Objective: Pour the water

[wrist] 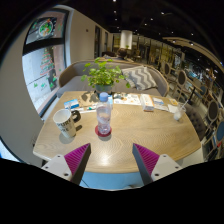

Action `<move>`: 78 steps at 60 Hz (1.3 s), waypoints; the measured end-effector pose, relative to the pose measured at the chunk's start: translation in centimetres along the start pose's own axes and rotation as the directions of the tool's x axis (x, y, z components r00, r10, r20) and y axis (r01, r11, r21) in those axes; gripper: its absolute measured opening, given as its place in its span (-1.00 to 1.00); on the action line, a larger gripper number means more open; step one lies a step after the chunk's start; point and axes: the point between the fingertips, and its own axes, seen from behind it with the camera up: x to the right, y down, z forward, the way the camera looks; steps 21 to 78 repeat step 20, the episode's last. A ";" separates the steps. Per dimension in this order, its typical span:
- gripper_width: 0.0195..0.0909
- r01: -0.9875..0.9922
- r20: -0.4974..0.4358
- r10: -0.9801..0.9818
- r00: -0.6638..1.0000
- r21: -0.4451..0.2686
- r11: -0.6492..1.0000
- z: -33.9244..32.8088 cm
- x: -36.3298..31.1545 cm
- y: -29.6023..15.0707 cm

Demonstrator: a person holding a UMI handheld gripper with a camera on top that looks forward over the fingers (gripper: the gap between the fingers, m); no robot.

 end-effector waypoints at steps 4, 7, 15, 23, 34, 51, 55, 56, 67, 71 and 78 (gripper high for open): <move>0.84 -0.005 -0.001 0.005 1.000 -0.001 1.000 -0.5 0.0 0.3; 0.84 -0.017 0.000 0.017 1.000 0.004 1.000 -0.9 0.1 0.3; 0.84 0.001 -0.012 -0.001 1.000 0.022 1.000 -1.4 0.4 -0.3; 0.85 0.002 -0.017 -0.001 1.000 0.020 1.000 -1.5 0.5 -0.4; 0.85 0.002 -0.017 -0.001 1.000 0.020 1.000 -1.5 0.5 -0.4; 0.85 0.002 -0.017 -0.001 1.000 0.020 1.000 -1.5 0.5 -0.4; 0.85 0.002 -0.017 -0.001 1.000 0.020 1.000 -1.5 0.5 -0.4; 0.85 0.002 -0.017 -0.001 1.000 0.020 1.000 -1.5 0.5 -0.4; 0.85 0.002 -0.017 -0.001 1.000 0.020 1.000 -1.5 0.5 -0.4; 0.85 0.002 -0.017 -0.001 1.000 0.020 1.000 -1.5 0.5 -0.4; 0.85 0.002 -0.017 -0.001 1.000 0.020 1.000 -1.5 0.5 -0.4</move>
